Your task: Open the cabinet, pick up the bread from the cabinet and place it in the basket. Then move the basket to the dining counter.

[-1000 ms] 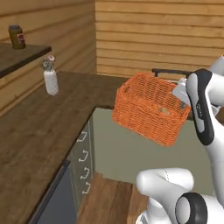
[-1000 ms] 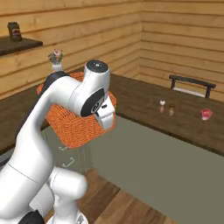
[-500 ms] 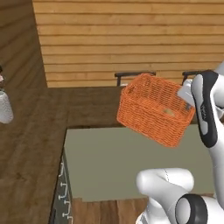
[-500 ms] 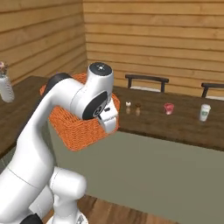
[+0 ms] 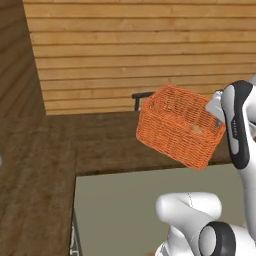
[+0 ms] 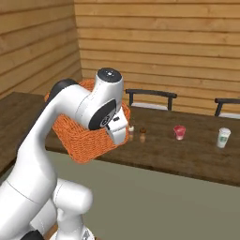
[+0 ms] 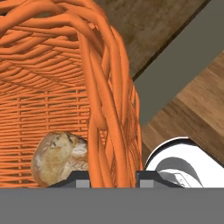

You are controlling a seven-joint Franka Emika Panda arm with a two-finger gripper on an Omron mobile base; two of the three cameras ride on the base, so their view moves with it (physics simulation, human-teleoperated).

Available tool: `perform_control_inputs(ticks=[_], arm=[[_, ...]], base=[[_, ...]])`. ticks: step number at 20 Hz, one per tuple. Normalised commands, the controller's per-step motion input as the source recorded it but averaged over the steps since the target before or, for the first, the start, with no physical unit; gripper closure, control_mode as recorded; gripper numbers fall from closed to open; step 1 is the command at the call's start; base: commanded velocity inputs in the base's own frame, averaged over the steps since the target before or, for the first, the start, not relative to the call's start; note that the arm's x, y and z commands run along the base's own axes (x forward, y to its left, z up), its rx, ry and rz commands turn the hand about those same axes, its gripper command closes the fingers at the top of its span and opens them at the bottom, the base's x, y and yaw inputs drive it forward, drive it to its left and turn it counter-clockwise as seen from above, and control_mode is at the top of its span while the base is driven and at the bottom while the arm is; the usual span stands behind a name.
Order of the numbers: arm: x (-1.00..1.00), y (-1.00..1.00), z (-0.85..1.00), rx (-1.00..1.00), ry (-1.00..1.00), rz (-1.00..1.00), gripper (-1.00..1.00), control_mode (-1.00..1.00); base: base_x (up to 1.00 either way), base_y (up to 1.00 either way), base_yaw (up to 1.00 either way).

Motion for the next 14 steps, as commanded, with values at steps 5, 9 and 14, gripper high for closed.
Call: perform_control_inputs(ticks=[5,9,14], arm=[[0.0,0.0,0.0,0.0,0.0,0.0,1.0,1.0],[0.06,0.05,-0.04,0.0,-0.03,0.0,1.0,-1.0],[0.86,0.64,-0.24,-0.01,-0.02,0.13,1.0,-1.0]], base=[[0.54,0.01,0.0],[0.17,0.06,0.0],[0.0,0.0,0.0]])
